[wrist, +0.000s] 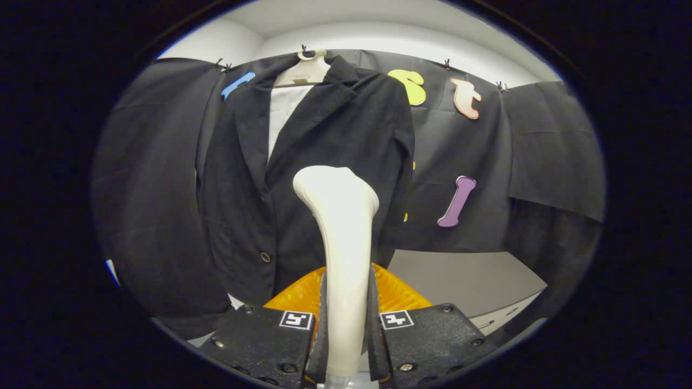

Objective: Iron the clothes twice with a garment steamer, once on the left side and once on the right side.

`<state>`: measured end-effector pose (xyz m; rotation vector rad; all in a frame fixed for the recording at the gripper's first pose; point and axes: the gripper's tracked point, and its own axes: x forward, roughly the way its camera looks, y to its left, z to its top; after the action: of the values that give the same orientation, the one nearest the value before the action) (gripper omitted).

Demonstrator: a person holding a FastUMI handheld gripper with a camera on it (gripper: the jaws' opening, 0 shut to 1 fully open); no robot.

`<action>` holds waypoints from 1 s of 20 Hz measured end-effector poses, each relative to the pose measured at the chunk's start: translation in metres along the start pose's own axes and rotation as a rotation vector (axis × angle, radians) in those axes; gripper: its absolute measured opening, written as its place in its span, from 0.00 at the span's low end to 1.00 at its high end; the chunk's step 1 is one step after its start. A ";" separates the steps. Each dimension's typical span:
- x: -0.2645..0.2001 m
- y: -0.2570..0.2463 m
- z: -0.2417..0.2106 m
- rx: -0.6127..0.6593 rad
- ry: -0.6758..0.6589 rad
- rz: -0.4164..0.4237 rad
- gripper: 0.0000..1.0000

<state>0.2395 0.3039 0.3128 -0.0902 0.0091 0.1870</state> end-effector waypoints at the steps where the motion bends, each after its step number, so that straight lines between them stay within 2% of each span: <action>1: 0.000 0.001 -0.006 -0.007 0.008 -0.001 0.32; 20: 0.008 0.019 -0.154 0.013 0.235 0.008 0.32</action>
<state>0.2433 0.3100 0.1580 -0.0989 0.2451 0.1834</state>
